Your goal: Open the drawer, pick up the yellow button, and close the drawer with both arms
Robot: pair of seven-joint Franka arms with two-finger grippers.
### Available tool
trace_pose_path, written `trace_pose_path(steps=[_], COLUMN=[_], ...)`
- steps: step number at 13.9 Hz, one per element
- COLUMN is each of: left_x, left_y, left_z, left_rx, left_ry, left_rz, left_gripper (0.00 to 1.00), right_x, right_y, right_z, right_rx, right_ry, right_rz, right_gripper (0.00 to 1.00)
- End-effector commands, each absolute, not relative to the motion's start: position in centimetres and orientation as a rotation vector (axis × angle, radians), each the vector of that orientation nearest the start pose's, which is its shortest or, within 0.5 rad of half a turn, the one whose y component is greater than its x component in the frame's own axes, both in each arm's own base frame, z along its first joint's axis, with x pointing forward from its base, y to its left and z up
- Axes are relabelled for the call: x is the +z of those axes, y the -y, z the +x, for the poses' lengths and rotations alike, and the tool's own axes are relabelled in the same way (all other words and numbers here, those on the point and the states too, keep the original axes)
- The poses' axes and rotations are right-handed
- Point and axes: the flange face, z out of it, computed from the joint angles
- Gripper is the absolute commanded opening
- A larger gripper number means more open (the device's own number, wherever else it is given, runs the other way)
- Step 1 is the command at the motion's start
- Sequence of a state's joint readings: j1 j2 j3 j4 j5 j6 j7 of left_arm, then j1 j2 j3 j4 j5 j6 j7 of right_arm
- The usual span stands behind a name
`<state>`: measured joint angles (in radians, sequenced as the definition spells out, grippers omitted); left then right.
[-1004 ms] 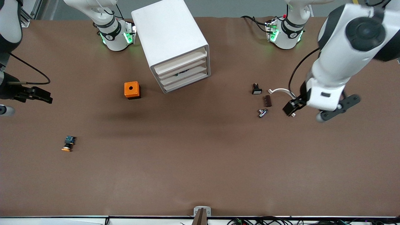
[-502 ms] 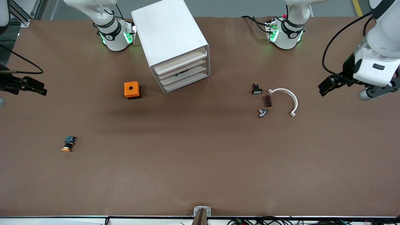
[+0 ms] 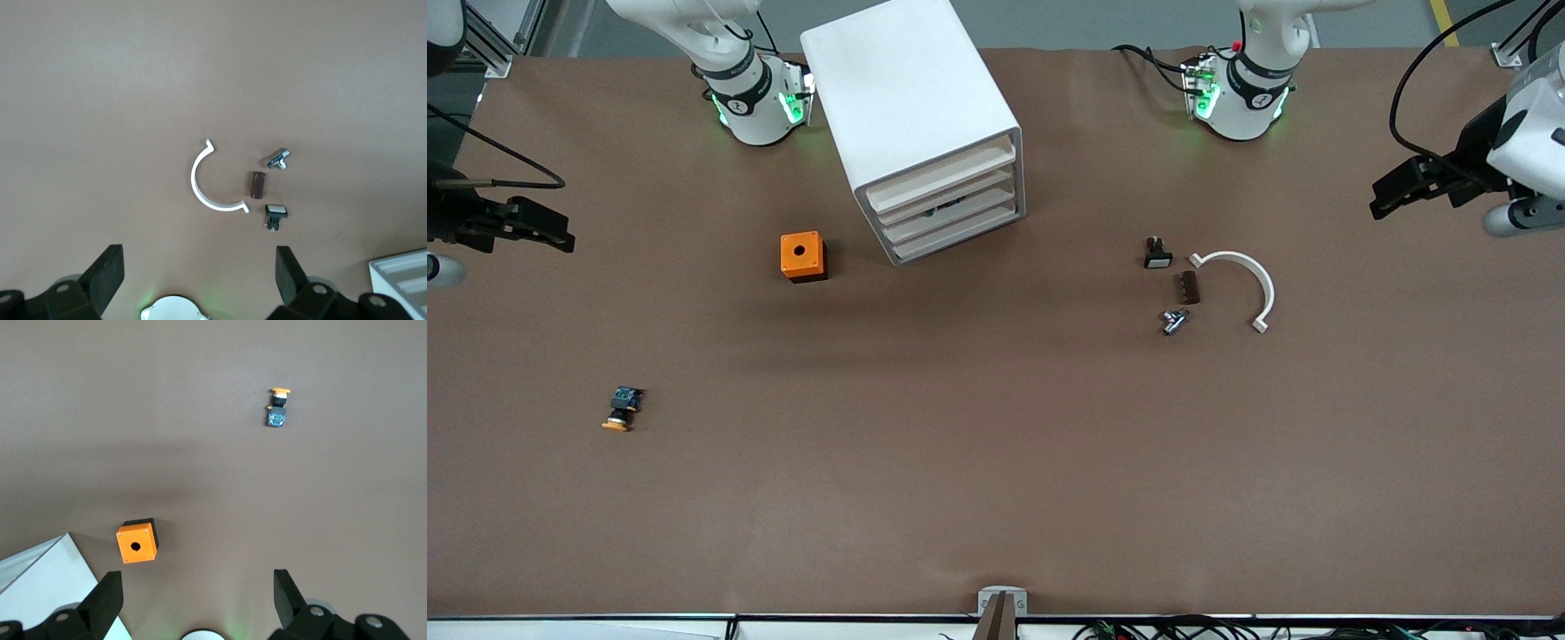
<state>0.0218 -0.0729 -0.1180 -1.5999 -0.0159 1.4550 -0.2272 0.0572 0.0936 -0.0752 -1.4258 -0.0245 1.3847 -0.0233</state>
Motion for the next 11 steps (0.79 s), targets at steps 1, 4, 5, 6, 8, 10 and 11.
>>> trace_pose_path(steps=[1, 4, 5, 6, 8, 10, 11], left_x=[64.5, 64.6, 64.6, 64.6, 64.3, 64.3, 64.3], left_y=[6.3, 7.6, 7.6, 7.6, 7.9, 8.1, 8.1], left_z=[48.7, 48.4, 48.4, 48.5, 48.6, 48.6, 48.6], left_rx=[0.076, 0.067, 0.067, 0.067, 0.076, 0.075, 0.075], left_ry=[0.154, 0.126, 0.123, 0.123, 0.121, 0.116, 0.116], left_rz=[-3.143, -3.136, -3.136, -3.136, -3.133, -3.131, -3.131], left_gripper=[1.0, 1.0, 1.0, 1.0, 1.0, 1.0, 1.0], right_x=[63.0, 63.5, 63.8, 64.4, 65.1, 65.5, 65.4], right_y=[1.6, 3.6, 3.6, 3.4, 3.2, 3.1, 3.1], right_z=[55.6, 55.0, 54.6, 54.3, 53.9, 53.2, 52.7], right_rx=[0.246, 0.24, 0.239, 0.215, 0.188, 0.165, 0.139], right_ry=[-0.001, -0.065, -0.066, -0.069, -0.066, -0.061, -0.063], right_rz=[-3.16, -3.141, -3.106, -3.085, -3.084, -3.083, -3.083], right_gripper=[1.0, 1.0, 1.0, 1.0, 1.0, 1.0, 1.0])
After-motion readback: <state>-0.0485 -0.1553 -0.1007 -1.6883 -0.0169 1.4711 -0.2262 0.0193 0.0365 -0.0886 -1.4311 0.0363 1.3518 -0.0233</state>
